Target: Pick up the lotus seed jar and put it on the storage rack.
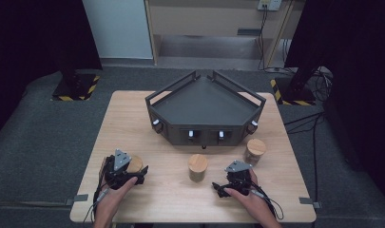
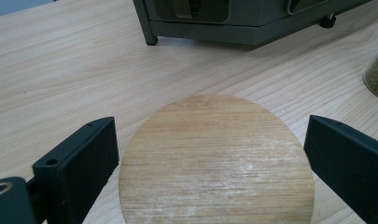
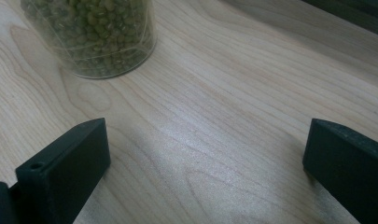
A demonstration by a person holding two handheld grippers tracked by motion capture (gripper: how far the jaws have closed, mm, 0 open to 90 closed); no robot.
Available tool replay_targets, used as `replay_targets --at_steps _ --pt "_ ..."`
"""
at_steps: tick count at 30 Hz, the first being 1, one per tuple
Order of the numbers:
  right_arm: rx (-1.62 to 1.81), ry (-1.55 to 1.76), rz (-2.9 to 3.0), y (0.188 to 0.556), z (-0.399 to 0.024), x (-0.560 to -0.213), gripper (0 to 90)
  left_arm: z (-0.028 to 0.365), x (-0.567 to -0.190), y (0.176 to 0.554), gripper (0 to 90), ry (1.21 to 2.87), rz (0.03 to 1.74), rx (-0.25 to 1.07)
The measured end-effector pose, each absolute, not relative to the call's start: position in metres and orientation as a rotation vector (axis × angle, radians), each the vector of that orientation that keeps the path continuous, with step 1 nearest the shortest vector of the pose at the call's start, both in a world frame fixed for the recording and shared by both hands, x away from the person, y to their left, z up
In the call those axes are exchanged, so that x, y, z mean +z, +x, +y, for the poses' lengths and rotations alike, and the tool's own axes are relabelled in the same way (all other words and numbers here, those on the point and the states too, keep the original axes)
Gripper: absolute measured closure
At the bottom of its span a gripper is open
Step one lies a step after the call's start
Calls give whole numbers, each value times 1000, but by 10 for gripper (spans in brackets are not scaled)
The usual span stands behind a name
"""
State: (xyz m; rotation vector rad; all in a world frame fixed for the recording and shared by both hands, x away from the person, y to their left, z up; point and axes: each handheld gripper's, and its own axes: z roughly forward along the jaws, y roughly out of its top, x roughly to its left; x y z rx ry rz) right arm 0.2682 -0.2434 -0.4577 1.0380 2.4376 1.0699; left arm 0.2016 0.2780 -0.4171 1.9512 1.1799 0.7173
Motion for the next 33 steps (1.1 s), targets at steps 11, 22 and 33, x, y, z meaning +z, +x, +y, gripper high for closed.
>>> replay_targets --at_steps 11,22,33 --pt "1070 1038 2437 268 -243 -458 6 282 -435 199 53 1924 1190 712" --pt "1070 1038 2437 268 -243 -458 6 286 -446 193 235 1886 1167 725" --pt "1070 1038 2437 268 -243 -458 6 288 -445 187 243 1859 1148 727"
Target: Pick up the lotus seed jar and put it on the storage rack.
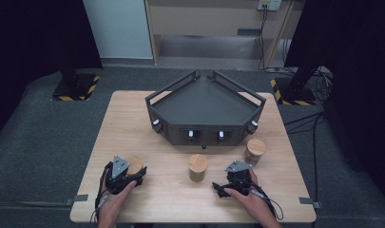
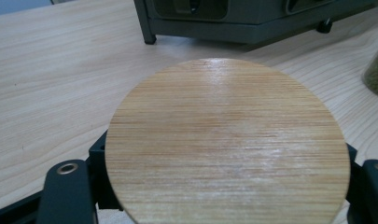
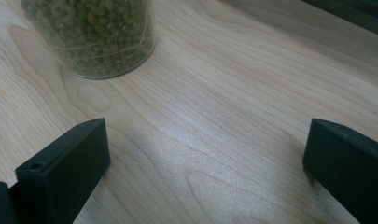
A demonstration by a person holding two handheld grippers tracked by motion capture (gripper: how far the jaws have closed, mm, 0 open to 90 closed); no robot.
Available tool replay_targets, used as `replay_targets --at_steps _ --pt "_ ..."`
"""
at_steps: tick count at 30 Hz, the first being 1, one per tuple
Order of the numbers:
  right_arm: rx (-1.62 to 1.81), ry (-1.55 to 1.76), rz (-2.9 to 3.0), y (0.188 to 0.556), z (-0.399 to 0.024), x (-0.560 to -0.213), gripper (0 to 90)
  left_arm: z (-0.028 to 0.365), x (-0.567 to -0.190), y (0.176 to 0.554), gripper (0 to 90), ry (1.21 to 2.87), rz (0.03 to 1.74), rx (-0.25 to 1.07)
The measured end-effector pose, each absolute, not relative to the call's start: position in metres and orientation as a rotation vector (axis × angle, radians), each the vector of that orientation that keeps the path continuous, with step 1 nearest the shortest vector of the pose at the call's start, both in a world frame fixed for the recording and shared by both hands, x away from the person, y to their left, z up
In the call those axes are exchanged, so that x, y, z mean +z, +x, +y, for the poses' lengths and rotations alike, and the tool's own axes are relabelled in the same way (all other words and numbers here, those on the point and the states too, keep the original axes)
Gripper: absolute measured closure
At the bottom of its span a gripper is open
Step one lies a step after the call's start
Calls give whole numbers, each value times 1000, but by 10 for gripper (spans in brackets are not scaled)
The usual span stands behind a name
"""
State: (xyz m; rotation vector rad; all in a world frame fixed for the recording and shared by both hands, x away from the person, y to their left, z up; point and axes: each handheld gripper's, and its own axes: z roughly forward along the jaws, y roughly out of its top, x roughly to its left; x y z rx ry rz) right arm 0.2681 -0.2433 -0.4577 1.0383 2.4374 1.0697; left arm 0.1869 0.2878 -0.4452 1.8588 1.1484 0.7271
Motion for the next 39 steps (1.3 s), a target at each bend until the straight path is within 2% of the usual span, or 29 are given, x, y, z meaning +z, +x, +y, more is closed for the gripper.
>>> replay_targets --at_steps 15,39 --pt "1069 1038 2437 268 -243 -458 6 288 -414 186 243 1916 1112 709" --pt "1070 1038 2437 268 -243 -458 6 269 -395 198 244 1974 1043 694"
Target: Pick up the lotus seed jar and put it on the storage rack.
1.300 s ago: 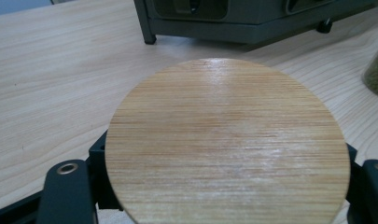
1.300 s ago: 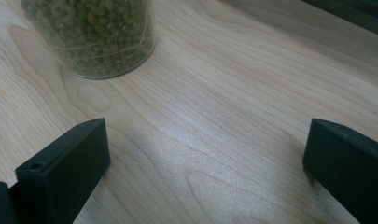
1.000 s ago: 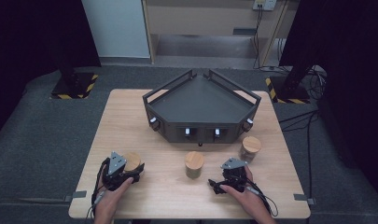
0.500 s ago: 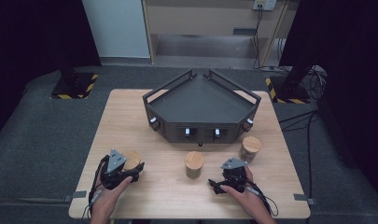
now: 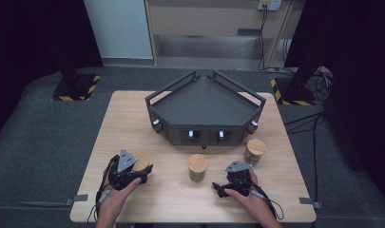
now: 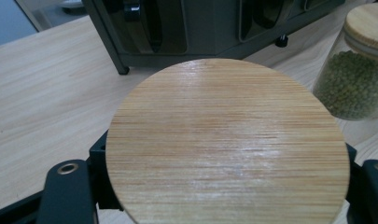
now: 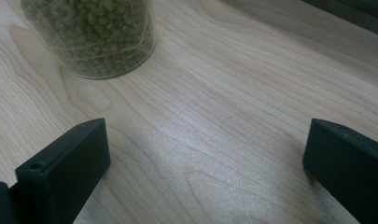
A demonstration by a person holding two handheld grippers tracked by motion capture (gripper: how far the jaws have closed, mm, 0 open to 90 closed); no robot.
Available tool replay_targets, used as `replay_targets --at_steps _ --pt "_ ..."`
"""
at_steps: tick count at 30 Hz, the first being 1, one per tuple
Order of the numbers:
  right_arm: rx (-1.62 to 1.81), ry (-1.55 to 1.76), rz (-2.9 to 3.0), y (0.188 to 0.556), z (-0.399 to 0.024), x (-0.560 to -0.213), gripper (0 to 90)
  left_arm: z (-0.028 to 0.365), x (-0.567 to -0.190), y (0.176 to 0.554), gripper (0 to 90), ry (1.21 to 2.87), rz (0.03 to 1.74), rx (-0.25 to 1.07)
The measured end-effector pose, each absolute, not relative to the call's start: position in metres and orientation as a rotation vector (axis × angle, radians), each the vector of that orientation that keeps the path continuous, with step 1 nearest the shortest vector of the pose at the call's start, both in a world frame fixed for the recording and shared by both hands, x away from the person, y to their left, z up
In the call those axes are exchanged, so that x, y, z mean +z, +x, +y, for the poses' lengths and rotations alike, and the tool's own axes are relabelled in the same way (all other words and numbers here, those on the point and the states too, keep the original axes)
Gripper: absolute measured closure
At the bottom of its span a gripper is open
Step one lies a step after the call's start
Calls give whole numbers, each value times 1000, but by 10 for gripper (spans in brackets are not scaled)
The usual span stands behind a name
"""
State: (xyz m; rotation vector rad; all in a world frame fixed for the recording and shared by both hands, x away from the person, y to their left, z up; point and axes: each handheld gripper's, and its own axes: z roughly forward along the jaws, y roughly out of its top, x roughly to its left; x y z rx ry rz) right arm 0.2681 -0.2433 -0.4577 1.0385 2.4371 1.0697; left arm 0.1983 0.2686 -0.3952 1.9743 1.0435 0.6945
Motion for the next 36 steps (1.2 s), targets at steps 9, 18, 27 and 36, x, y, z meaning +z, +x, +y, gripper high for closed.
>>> replay_targets --at_steps 9,18,27,36 --pt "1069 1038 2437 268 -243 -458 6 267 -384 199 244 1951 1003 679" --pt "1069 1038 2437 268 -243 -458 6 262 -369 208 244 1958 966 678" --pt "1070 1038 2438 268 -243 -458 6 256 -364 222 245 1986 951 659" --pt "1070 1038 2439 269 -243 -458 5 250 -357 230 245 1989 922 651"
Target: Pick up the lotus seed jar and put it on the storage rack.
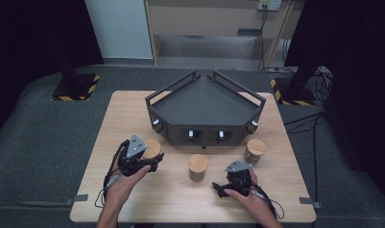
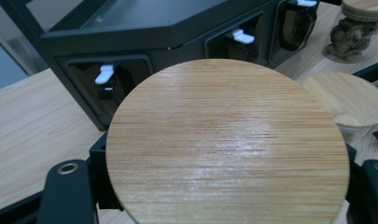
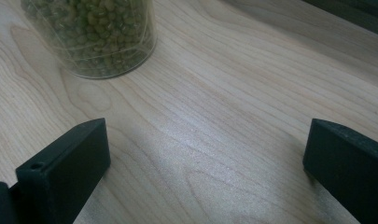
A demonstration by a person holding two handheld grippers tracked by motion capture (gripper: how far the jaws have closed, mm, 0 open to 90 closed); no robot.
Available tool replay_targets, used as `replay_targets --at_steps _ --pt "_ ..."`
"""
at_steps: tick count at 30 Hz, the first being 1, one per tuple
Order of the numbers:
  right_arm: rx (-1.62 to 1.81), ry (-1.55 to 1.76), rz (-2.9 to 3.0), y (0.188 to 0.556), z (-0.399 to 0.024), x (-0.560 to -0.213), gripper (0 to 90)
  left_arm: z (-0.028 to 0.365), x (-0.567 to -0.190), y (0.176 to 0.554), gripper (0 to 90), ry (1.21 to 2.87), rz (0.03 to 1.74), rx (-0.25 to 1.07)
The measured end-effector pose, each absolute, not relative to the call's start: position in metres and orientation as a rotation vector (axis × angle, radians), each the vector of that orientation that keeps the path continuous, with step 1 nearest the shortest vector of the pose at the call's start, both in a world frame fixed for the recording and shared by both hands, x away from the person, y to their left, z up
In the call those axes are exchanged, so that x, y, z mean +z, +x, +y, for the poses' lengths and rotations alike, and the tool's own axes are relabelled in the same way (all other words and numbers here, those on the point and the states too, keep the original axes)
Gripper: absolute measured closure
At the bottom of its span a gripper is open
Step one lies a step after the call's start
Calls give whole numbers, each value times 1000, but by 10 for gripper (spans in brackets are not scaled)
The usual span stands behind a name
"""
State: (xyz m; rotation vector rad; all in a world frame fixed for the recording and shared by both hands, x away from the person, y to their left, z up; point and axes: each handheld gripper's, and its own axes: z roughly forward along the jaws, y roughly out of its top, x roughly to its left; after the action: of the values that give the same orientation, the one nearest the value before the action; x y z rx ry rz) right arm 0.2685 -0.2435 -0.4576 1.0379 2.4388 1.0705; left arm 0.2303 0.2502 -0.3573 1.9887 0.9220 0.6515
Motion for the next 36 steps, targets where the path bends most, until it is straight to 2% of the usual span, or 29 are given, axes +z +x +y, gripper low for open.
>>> replay_targets --at_steps 36 --pt "1072 1037 2440 269 -244 -458 5 236 -316 282 245 1967 787 641"
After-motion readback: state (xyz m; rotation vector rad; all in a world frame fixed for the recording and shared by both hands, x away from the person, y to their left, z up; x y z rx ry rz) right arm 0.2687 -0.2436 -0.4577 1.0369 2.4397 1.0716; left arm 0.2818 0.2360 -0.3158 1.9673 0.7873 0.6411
